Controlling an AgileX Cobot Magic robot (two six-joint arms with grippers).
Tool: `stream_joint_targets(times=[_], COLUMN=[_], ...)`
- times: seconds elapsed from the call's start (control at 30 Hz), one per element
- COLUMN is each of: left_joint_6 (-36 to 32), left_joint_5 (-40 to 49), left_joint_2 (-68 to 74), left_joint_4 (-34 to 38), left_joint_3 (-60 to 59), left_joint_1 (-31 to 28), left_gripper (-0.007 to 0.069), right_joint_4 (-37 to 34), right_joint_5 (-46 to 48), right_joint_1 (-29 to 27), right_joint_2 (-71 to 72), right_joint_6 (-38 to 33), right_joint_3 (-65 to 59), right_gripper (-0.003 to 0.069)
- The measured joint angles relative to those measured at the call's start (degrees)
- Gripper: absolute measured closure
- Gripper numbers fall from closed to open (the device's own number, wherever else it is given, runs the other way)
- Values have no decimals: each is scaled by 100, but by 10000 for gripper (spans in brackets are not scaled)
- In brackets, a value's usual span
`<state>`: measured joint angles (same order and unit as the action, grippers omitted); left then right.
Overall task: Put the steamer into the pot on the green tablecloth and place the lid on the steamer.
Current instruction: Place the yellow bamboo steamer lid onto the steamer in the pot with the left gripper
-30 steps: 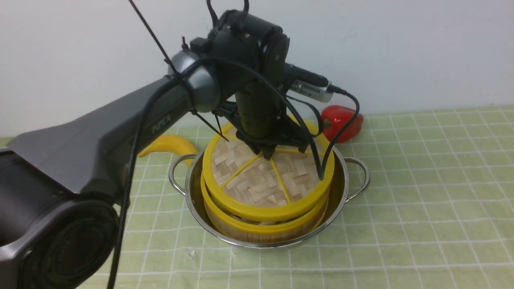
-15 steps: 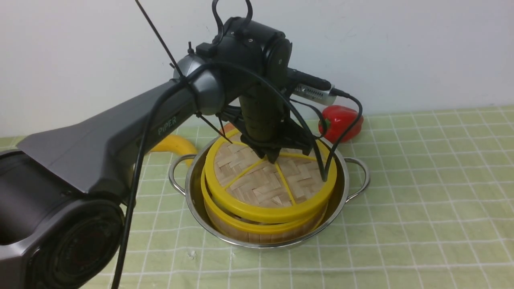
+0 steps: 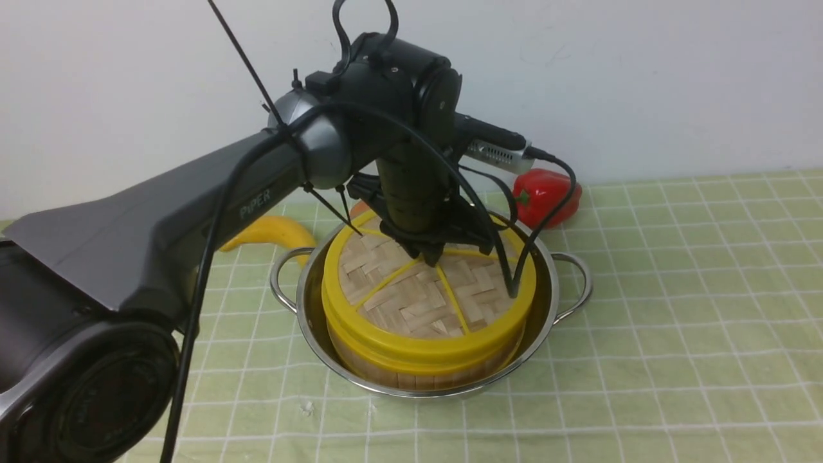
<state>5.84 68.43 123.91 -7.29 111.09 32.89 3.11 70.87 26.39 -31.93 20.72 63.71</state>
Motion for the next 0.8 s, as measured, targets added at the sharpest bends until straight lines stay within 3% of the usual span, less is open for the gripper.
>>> stream_joint_targets(times=[0.8], left_joint_6=[16], left_joint_5=[165], left_joint_2=[-149], left_joint_4=[-4], left_joint_3=[-98], left_joint_1=[-7], left_gripper=[508], right_joint_4=[0], right_joint_5=[0], right_joint_1=[0], right_joint_2=[0], right_joint_6=[0], right_joint_3=[0], right_gripper=[237])
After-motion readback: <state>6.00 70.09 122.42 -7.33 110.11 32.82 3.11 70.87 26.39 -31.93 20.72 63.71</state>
